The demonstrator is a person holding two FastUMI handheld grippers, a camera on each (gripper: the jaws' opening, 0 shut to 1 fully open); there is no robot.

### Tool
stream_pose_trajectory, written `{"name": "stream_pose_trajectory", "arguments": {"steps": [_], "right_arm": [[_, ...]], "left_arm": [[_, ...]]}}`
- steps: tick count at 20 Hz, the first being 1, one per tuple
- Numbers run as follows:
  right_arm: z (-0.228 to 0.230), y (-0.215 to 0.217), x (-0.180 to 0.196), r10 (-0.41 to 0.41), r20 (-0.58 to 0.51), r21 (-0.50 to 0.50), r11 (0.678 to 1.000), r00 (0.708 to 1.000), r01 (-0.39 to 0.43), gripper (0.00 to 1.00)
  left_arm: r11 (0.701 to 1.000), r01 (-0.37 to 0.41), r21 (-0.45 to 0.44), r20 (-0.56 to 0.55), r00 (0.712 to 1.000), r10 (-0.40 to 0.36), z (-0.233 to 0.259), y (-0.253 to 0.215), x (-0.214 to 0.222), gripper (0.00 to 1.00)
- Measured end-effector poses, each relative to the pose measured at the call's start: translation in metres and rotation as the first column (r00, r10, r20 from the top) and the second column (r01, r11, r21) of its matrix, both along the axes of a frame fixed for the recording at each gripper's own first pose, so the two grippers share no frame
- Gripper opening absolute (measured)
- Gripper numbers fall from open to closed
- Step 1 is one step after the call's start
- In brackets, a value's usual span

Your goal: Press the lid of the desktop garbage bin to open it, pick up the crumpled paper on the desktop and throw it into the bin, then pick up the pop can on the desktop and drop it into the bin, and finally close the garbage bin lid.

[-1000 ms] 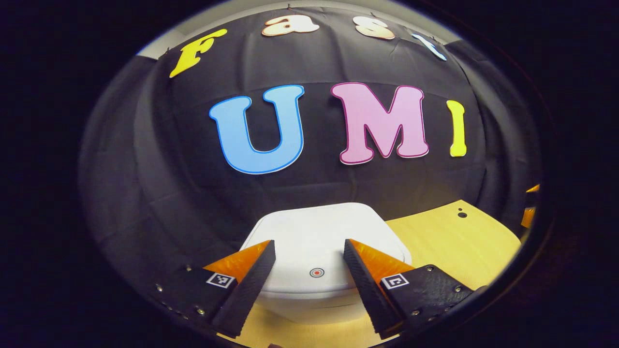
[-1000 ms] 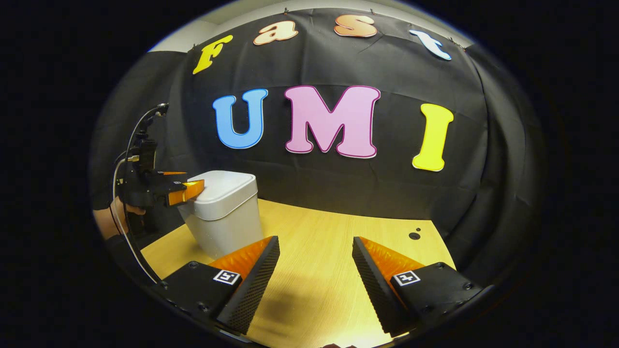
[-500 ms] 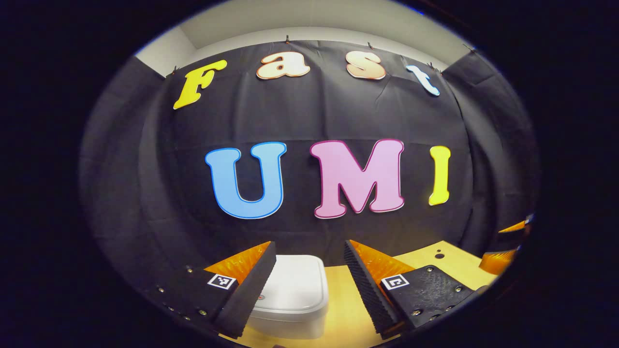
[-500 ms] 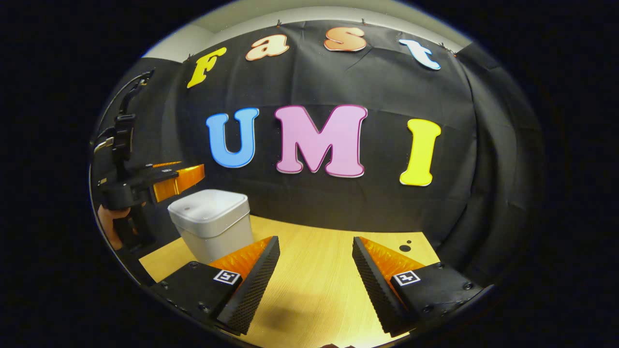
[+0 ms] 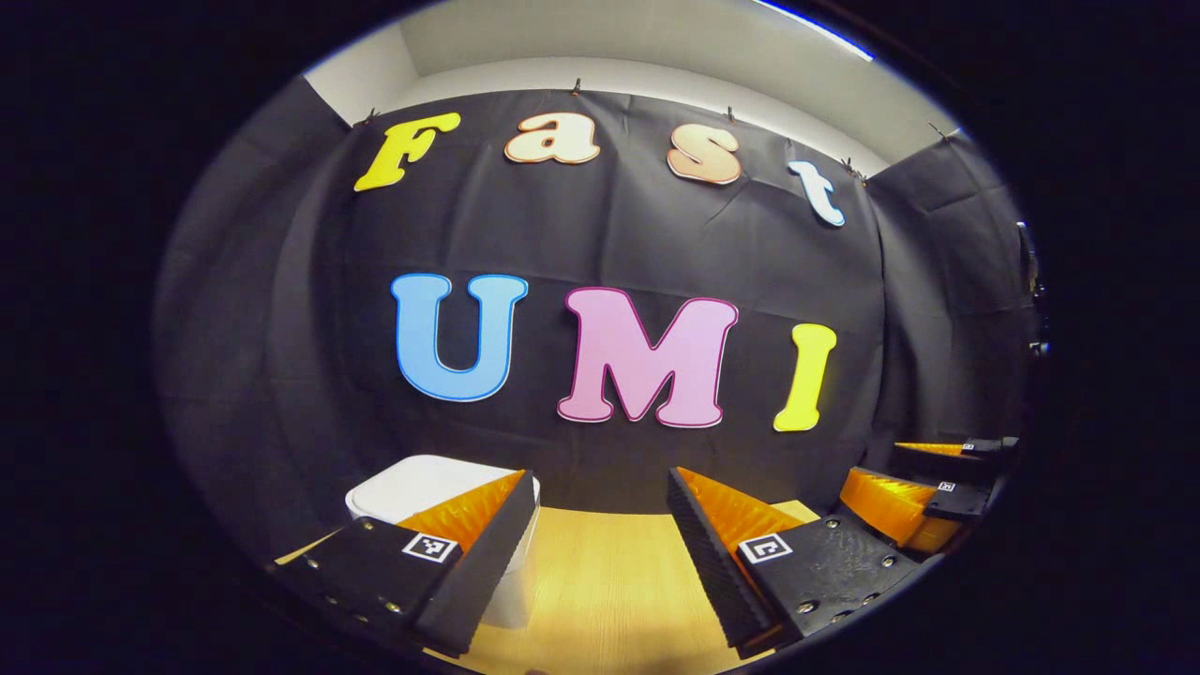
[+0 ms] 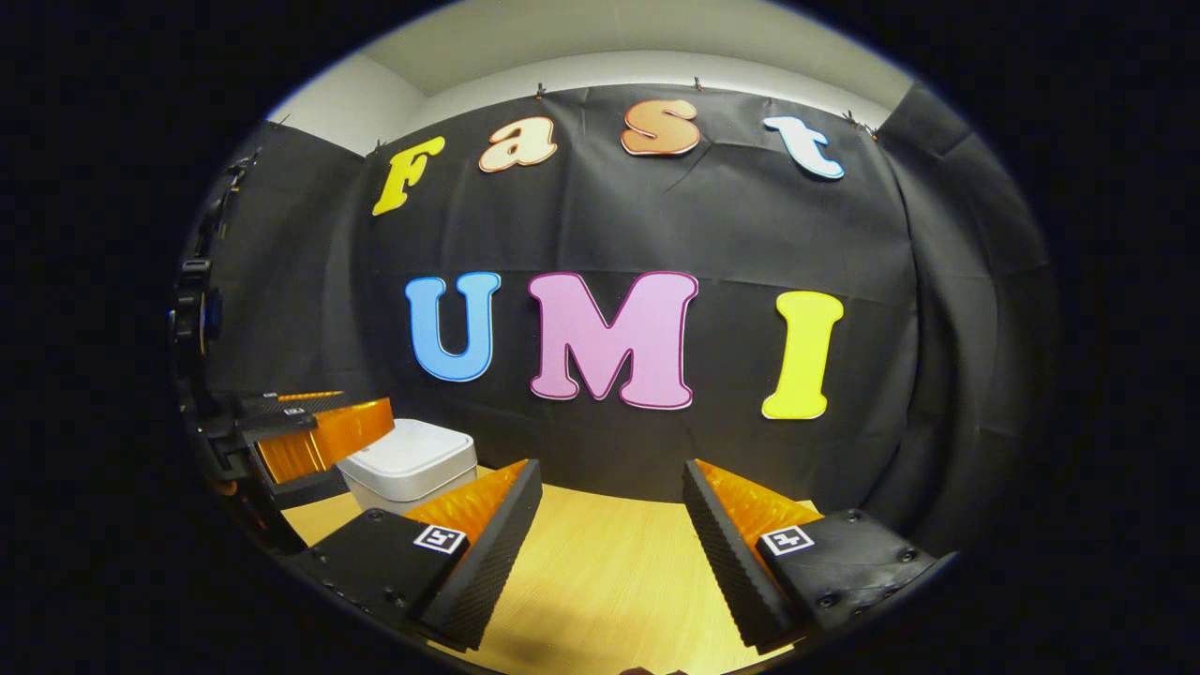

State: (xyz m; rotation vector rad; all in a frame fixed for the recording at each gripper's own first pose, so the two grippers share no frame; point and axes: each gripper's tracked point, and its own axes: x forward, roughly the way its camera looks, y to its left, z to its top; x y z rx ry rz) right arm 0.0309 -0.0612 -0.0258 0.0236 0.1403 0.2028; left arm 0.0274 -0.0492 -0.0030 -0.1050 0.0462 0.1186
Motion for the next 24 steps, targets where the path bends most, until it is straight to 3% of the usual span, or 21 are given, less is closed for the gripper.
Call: {"name": "stream_pose_trajectory", "arguments": {"steps": [6, 16, 19, 24], "right_arm": [[0.005, 0.006, -0.02, -0.045, 0.016, -0.003, 0.999, 0.999, 0.045, 0.98], [0.021, 0.054, -0.067, -0.058, 0.017, -0.038, 0.998, 0.998, 0.059, 0.98], [0.028, 0.056, -0.075, -0.077, 0.043, -0.086, 0.993, 0.996, 0.081, 0.98], [0.027, 0.065, -0.084, -0.099, 0.044, -0.07, 0.992, 0.994, 0.102, 0.98]], "left_arm": [[0.998, 0.038, 0.041, 0.003, 0.999, -0.038, 0.003, 0.007, -0.016, 0.94], [0.996, 0.082, 0.02, 0.062, 0.995, -0.083, 0.008, 0.039, -0.049, 0.94], [0.994, 0.1, 0.039, 0.072, 0.992, -0.102, 0.011, 0.044, -0.058, 0.94], [0.99, 0.133, 0.036, 0.06, 0.989, -0.135, 0.006, 0.037, -0.068, 0.96]]}}
